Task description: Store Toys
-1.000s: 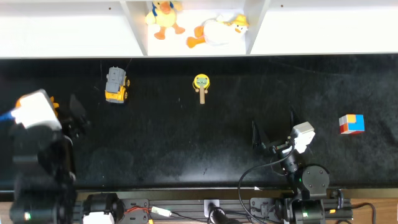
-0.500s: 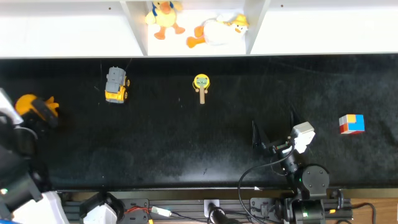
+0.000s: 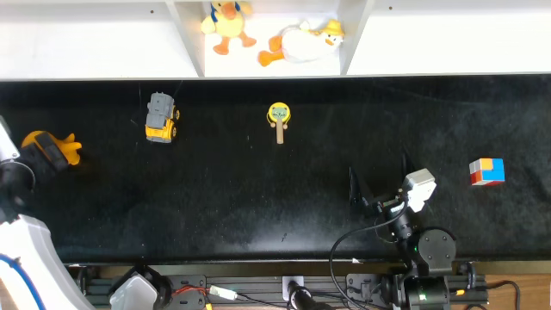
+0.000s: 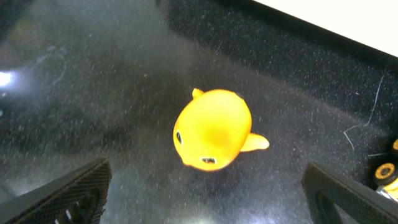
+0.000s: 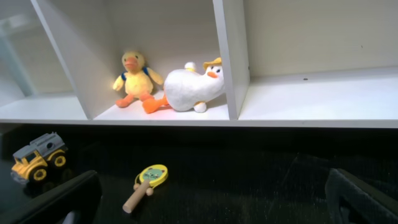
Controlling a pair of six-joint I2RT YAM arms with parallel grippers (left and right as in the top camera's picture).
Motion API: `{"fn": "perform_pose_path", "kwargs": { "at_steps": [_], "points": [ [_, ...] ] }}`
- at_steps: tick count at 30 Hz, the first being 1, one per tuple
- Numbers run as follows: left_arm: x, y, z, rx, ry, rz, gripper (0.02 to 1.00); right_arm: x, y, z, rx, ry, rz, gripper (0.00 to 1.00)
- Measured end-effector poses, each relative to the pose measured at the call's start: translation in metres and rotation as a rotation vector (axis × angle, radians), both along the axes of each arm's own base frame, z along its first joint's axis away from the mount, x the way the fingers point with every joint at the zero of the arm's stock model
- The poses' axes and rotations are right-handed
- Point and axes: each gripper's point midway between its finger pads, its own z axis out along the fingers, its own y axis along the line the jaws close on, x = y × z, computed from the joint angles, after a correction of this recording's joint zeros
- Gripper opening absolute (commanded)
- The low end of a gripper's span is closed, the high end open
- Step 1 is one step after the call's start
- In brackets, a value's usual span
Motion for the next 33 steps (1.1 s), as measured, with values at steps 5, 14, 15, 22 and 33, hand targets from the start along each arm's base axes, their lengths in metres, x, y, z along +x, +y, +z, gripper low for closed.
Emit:
{"fn": "perform_pose_path", "kwargs": {
  "at_steps": [5,14,15,22,33],
  "points": [
    [0.007,0.002,0.001,0.034,-0.009,-0.056,0.998,0.000,0.000,0.000,0.000,0.000,0.000,0.996],
    [-0.006,0.007,-0.033,0.022,0.006,-0.089,0.993,0.000,0.000,0.000,0.000,0.000,0.000,0.993],
    [-0.007,0.009,-0.034,0.026,0.000,-0.092,0.989,0.000,0.000,0.000,0.000,0.000,0.000,0.993],
    [-0.015,0.018,-0.030,0.045,-0.048,-0.157,0.982,0.000,0.000,0.000,0.000,0.000,0.000,0.996],
    [-0.012,0.008,-0.053,0.012,-0.091,-0.340,0.952,0.000,0.000,0.000,0.000,-0.001,0.000,0.996]
  ]
}}
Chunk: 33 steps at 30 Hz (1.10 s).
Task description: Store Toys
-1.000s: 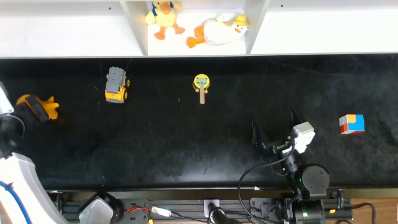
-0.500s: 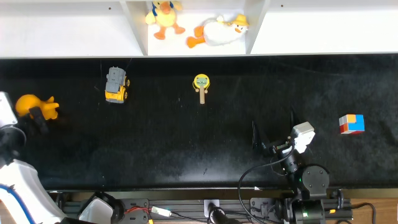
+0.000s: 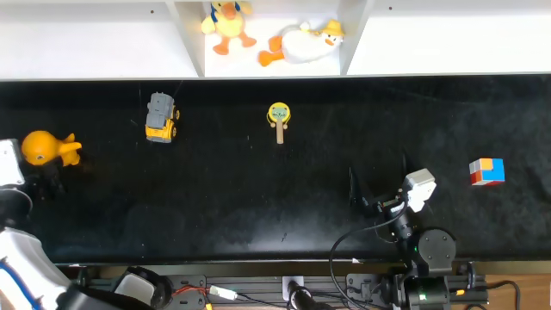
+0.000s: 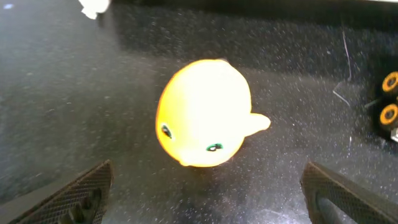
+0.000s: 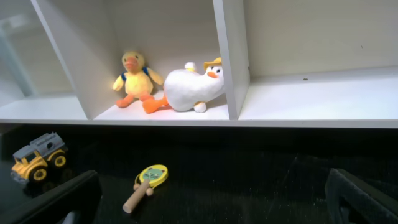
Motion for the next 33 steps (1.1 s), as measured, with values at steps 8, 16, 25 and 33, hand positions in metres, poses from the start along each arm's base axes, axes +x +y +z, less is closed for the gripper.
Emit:
{"fn": "perform_pose_path", "kwargs": {
  "at_steps": [8,16,25,33],
  "points": [
    [0.015,0.017,-0.025,0.009,-0.010,-0.033,0.923,0.000,0.000,0.000,0.000,0.000,0.000,0.996],
    [0.025,0.019,-0.046,-0.042,-0.028,-0.074,0.487,0.000,0.000,0.000,0.000,0.001,0.000,0.996],
    [0.037,0.021,-0.031,-0.035,-0.117,-0.096,0.272,0.000,0.000,0.000,0.000,0.000,0.000,0.993],
    [0.045,0.018,-0.004,-0.082,-0.214,-0.071,0.187,0.000,0.000,0.000,0.000,0.000,0.000,0.996]
  ]
}}
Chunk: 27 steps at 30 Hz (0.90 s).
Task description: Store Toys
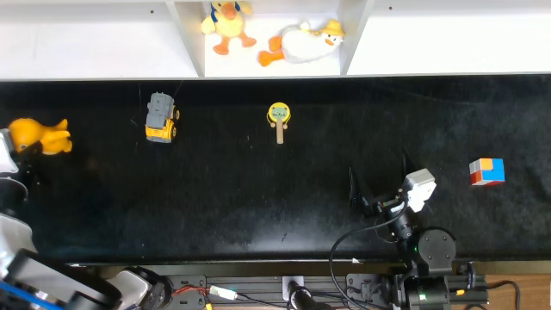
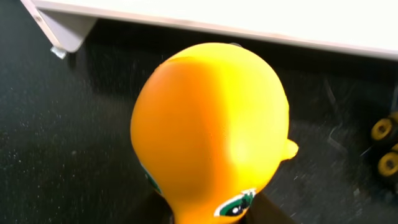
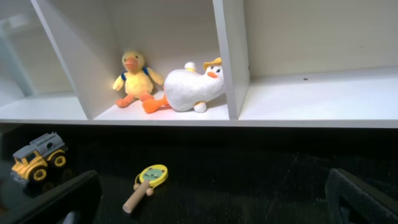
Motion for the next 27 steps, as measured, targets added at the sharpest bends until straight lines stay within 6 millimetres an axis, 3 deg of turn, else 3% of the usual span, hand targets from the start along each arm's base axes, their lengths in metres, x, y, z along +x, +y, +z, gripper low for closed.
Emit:
{"fn": "perform_pose_path", "kwargs": {
  "at_steps": [5,12,20,27],
  "points": [
    [0.012,-0.017,0.033,0.002,-0.057,-0.007,0.139,0.000,0.000,0.000,0.000,0.000,0.000,0.996],
    [0.052,-0.039,0.076,-0.004,-0.087,0.051,0.082,0.000,0.000,0.000,0.000,0.000,0.000,0.996],
    [0.085,-0.060,0.083,0.064,-0.047,0.129,0.077,0.000,0.000,0.000,0.000,0.000,0.000,0.996],
    [0.114,-0.040,0.079,0.097,-0.018,0.168,0.077,0.000,0.000,0.000,0.000,0.000,0.000,0.996]
  ]
}}
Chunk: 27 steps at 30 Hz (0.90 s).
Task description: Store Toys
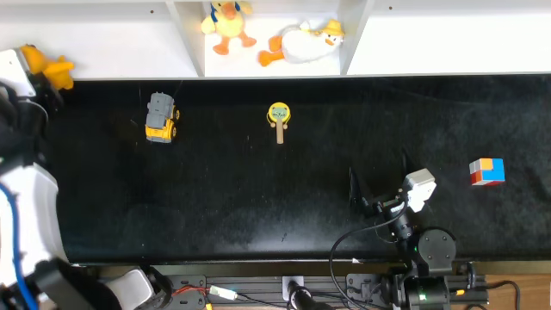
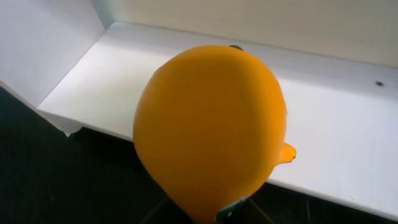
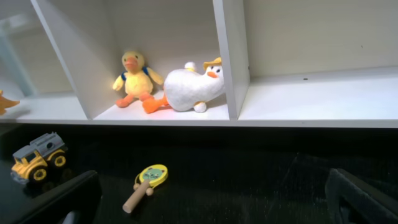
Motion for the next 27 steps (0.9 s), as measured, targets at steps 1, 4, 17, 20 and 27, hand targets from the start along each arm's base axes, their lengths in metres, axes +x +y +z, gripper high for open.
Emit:
{"fn": "perform_pose_path", "kwargs": {
  "at_steps": [1,4,17,20,27],
  "points": [
    [0.005,0.002,-0.003,0.001,0.008,-0.003,0.077,0.000,0.000,0.000,0.000,0.000,0.000,0.996],
    [0.019,0.006,-0.009,-0.001,0.022,-0.028,0.077,0.000,0.000,0.000,0.000,0.000,0.000,0.996],
    [0.056,-0.012,0.008,0.017,-0.047,-0.129,0.077,0.000,0.000,0.000,0.000,0.001,0.000,0.996],
    [0.061,-0.019,0.007,0.020,-0.047,-0.142,0.073,0.000,0.000,0.000,0.000,0.000,0.000,0.993],
    [0.068,-0.014,-0.015,0.002,-0.013,-0.126,0.073,0.000,0.000,0.000,0.000,0.000,0.000,0.993]
  ]
}}
